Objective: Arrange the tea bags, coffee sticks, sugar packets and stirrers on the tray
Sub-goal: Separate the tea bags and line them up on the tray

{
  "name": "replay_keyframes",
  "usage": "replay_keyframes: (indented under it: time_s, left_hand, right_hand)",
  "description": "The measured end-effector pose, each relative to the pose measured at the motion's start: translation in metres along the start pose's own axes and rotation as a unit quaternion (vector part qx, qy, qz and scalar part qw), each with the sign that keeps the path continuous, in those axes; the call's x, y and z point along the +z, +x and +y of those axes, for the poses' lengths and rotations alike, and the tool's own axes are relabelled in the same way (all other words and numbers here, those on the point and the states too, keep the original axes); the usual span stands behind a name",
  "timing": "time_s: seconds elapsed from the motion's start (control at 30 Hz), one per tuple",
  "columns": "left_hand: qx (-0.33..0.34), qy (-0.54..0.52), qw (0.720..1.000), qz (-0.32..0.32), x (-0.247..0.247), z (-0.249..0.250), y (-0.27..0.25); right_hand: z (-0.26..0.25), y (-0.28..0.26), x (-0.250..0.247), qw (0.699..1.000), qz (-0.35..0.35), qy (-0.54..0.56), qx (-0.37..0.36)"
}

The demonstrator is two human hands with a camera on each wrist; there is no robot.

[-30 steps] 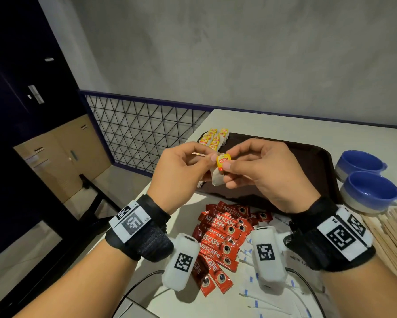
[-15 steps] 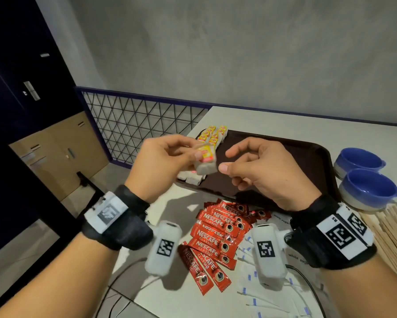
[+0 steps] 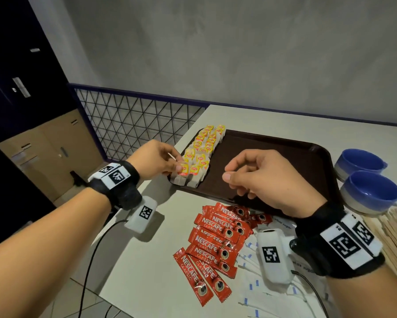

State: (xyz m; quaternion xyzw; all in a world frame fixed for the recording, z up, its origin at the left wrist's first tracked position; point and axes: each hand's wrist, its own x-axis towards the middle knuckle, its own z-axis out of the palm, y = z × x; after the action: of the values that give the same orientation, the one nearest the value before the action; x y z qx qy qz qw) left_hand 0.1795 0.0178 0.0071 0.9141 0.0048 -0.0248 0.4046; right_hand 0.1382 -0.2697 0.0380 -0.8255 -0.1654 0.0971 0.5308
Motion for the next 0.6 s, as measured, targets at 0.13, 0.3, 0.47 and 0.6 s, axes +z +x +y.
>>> replay_keyframes:
  time_s: [0.13,0.3,0.47,0.6]
  left_hand:
    - [-0.007,0.072,0.997,0.003,0.005,-0.009,0.021]
    - [0.003,0.123,0.992,0.002,0.007,-0.017,0.029]
    - [0.041,0.122,0.991,0.043,0.002,-0.018,0.018]
    - [0.071,0.158,0.985,-0.012,0.005,-0.014,0.003]
  right_hand:
    - [0.001,-0.005,0.002,0.999,0.001,-0.036,0.0]
    - [-0.004,-0.01,0.011,0.957,-0.09,-0.274,0.009]
    - [-0.009,-0.012,0.011,0.913,-0.126,-0.388,0.019]
    - [-0.004,-0.01,0.024,0.875,-0.164,-0.453,0.042]
